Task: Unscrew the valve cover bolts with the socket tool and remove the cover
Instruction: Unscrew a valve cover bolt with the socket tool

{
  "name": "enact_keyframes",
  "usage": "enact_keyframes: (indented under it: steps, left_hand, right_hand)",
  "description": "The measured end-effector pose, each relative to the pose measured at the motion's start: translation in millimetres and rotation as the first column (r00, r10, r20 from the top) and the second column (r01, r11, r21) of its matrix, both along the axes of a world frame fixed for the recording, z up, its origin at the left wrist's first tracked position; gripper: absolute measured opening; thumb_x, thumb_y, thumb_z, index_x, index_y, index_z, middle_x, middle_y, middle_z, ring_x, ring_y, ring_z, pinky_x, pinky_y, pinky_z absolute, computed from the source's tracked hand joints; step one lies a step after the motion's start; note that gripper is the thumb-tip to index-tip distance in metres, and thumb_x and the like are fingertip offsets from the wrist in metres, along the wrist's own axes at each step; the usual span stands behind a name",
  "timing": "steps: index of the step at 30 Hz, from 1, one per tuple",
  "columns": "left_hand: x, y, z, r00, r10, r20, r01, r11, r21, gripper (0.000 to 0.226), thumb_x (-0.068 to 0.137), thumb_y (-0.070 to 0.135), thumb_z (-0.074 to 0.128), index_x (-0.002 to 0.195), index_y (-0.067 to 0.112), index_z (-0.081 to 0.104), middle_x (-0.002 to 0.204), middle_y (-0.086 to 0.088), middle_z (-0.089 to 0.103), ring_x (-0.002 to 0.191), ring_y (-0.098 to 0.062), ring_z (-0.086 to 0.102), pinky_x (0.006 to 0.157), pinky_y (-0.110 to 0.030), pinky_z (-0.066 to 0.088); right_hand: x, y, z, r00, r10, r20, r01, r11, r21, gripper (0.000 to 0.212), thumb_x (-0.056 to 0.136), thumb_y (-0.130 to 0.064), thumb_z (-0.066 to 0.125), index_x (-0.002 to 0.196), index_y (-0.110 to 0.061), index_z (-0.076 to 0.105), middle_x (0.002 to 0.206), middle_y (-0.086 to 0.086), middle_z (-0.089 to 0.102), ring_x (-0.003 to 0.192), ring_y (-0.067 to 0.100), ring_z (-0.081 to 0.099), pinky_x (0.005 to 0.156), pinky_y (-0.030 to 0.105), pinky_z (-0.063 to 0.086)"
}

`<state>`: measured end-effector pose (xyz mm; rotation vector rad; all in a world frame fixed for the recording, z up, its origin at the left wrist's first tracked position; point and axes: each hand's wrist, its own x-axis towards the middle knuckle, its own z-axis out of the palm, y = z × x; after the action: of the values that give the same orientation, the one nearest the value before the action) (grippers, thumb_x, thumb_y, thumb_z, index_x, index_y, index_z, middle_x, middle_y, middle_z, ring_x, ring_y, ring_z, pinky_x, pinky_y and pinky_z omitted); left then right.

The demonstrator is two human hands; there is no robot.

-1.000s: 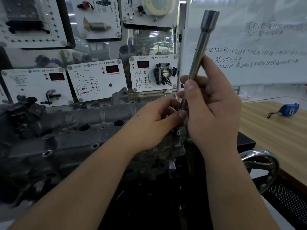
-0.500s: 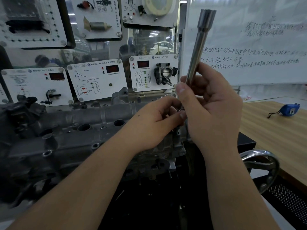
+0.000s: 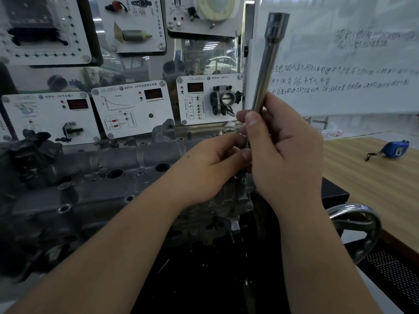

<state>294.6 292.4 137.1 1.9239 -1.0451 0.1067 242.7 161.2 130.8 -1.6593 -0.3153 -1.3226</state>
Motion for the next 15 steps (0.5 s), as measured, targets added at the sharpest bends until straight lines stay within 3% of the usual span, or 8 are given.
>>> enact_keyframes:
  steps: [6, 10, 13, 15]
  left_hand:
    - [1.0, -3.0, -0.9, 0.999, -0.024, -0.024, 0.024, 1.0, -0.01, 0.034, 0.1, 0.036, 0.057, 0.132, 0.024, 0.06, 0.115, -0.018, 0.07, 0.105, -0.045, 0.067, 0.088, -0.064, 0.055]
    - [2.1, -1.4, -1.6, 1.0, -0.017, 0.012, 0.017, 1.0, -0.003, 0.022, 0.105, 0.033, 0.054, 0.12, 0.022, 0.066, 0.102, -0.009, 0.074, 0.095, -0.036, 0.069, 0.083, -0.055, 0.056]
    - [0.9, 1.2, -1.4, 1.0, -0.016, 0.017, 0.017, 1.0, -0.023, 0.02, 0.108, 0.028, 0.049, 0.113, 0.024, 0.069, 0.1, 0.0, 0.075, 0.094, -0.02, 0.07, 0.084, -0.036, 0.056]
    - [0.5, 1.6, -1.3, 1.0, -0.01, 0.024, 0.01, 1.0, -0.011, 0.02, 0.108, 0.028, 0.051, 0.114, 0.022, 0.068, 0.099, -0.001, 0.075, 0.092, -0.025, 0.07, 0.083, -0.044, 0.055]
  right_hand:
    - [0.0, 1.9, 1.0, 0.999, 0.031, 0.016, -0.031, 0.999, 0.008, 0.015, 0.098, -0.025, 0.064, 0.112, -0.025, 0.069, 0.087, -0.02, 0.07, 0.077, 0.007, 0.069, 0.063, 0.016, 0.052]
    - [-0.6, 1.2, 0.3, 1.0, -0.015, 0.022, 0.015, 1.0, -0.01, 0.009, 0.099, -0.029, 0.06, 0.101, -0.029, 0.069, 0.08, -0.02, 0.069, 0.071, 0.009, 0.068, 0.06, 0.018, 0.051]
    - [-0.6, 0.7, -0.5, 0.999, -0.033, -0.004, 0.033, 0.999, -0.039, 0.027, 0.101, -0.031, 0.052, 0.116, -0.018, 0.07, 0.086, -0.013, 0.073, 0.08, 0.009, 0.071, 0.064, 0.025, 0.056]
    - [-1.1, 1.1, -0.1, 1.0, -0.016, -0.004, 0.015, 0.999, -0.033, 0.036, 0.101, -0.03, 0.049, 0.132, -0.017, 0.063, 0.094, -0.013, 0.075, 0.088, 0.006, 0.072, 0.07, 0.025, 0.058]
